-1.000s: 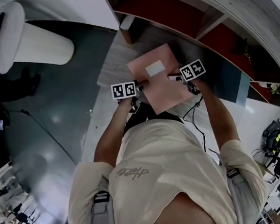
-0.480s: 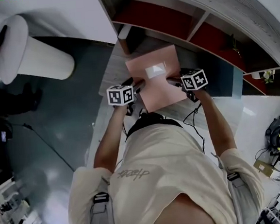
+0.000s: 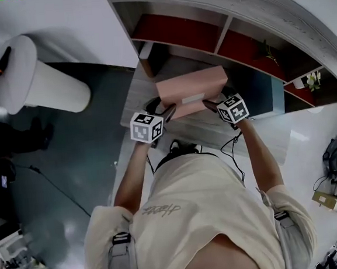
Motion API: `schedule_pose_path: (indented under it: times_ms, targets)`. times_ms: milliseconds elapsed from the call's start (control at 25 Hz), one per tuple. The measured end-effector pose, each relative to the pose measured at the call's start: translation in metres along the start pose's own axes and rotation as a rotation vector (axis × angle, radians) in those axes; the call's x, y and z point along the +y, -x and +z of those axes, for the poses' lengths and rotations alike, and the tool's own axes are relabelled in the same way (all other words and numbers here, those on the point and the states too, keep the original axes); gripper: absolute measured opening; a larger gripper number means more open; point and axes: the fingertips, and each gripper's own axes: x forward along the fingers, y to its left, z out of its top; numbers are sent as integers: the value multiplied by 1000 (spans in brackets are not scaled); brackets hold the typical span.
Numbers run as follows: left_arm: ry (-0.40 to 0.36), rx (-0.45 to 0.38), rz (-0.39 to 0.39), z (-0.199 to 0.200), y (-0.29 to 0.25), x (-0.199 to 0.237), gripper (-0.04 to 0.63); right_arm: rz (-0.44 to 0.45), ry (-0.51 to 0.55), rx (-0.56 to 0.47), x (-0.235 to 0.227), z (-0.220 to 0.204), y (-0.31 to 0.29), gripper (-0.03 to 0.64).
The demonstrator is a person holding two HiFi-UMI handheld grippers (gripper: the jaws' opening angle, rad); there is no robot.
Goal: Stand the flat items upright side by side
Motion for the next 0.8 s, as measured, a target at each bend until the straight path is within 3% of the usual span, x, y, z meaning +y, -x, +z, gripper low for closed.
schedule_pose_path:
  times_ms: [120, 280, 440, 560, 800]
  targets:
    - [-61, 23, -8, -3, -2, -13, 286, -40, 18, 6, -4, -9, 8, 373]
    - [-86, 33, -38, -9, -2, -23, 288, -55, 11, -8, -2, -20, 16, 370]
    - [-97, -15, -64, -5, 0, -22, 294, -102, -14, -43, -3, -24, 21, 350]
    - [-108, -47, -82, -1, -3, -16, 378, -120, -56, -57, -2, -28, 25, 350]
    - [-173, -63, -205, 11, -16, -4, 439, -150, -153, -68, 9, -45, 33, 350]
